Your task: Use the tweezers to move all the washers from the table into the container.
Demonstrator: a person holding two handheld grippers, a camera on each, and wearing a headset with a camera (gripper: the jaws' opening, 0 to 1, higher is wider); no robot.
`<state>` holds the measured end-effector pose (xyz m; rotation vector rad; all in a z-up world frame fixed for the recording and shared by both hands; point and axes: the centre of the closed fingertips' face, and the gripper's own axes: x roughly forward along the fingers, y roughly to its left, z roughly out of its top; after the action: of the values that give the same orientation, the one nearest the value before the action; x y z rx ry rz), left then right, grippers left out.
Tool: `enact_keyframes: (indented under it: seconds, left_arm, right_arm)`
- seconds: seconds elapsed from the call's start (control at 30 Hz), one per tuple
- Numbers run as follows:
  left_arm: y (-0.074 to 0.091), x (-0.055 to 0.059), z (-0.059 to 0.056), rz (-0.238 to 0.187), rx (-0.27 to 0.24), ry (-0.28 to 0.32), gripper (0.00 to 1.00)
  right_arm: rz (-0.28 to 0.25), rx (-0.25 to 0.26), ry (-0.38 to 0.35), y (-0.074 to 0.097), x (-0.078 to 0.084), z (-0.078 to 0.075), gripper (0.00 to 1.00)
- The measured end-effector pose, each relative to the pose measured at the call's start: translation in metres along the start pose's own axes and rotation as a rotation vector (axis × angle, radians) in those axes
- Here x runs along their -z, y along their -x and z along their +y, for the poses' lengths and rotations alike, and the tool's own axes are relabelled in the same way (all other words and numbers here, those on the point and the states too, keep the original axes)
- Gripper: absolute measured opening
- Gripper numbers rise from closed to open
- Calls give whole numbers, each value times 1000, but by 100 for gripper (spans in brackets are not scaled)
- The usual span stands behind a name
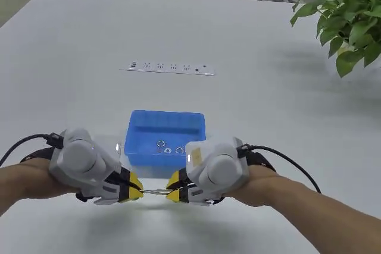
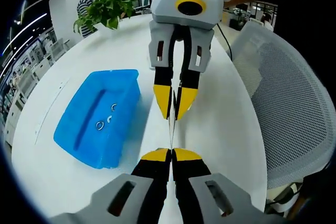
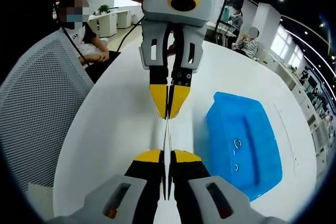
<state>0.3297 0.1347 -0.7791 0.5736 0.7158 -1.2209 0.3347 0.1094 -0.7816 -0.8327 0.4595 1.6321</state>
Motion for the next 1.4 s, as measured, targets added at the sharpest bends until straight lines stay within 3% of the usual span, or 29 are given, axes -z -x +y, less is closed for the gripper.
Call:
enact_keyframes:
  seconds: [0.4, 0.7, 1.4]
  left_arm:
    - [-8, 13, -3, 24, 27, 43, 6]
    - [-10, 20, -2, 46, 34, 35, 5]
    - [-11, 23, 6, 44, 1, 39, 7]
  right_arm:
    - [-3, -14, -38, -9, 3, 3, 10]
    - [-4, -11, -68, -4, 11, 2, 9]
    - [3, -8, -87, -5, 15, 4, 9]
